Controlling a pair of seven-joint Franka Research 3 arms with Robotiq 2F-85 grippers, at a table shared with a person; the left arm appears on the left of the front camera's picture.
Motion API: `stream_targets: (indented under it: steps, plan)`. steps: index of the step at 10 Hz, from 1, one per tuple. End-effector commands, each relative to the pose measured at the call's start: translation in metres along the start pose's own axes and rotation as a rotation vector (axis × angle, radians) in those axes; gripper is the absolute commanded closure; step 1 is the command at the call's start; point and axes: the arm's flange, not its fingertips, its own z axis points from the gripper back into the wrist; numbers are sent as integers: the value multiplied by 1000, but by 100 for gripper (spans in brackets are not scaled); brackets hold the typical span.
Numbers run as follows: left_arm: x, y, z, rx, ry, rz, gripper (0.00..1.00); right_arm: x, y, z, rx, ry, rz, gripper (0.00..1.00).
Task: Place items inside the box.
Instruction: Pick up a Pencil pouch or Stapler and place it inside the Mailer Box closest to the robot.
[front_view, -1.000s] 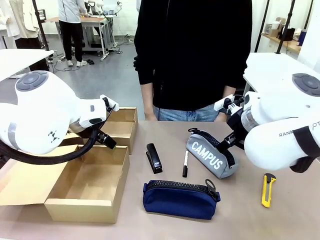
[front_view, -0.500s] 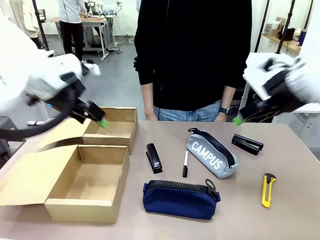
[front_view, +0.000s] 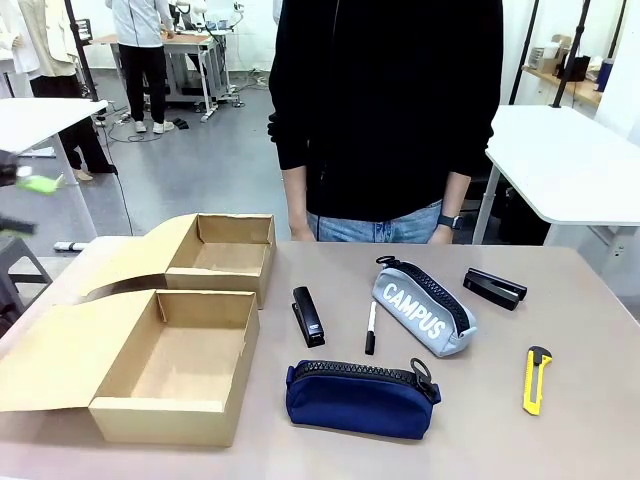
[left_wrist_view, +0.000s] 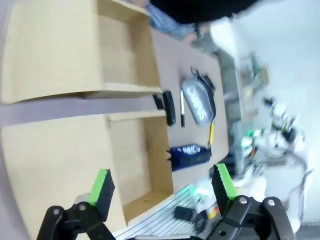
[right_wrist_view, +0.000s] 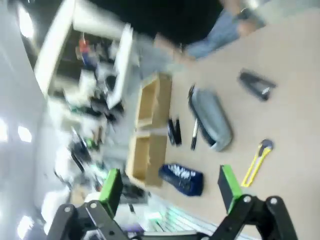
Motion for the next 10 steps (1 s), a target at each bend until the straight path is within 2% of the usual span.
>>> stream_targets:
  steps: [1, 2, 3, 4, 10]
  plan:
    - [6, 60, -4, -217, -320, 374, 0, -8, -67, -1, 103, -161, -114, 0]
    - [-11, 83, 3, -282, -446, 446, 0, -12, -84, -2, 68, -177, -155, 0]
    - [-19, 83, 3, -269, -527, 469, 0, -14, -90, -8, -15, -208, -173, 0]
    - [-11, 86, 26, -100, -189, 301, 0, -2, -79, 43, 51, -171, -170, 0]
    - [-11, 86, 26, -100, -189, 301, 0, -2, -76, 42, 40, -156, -201, 0]
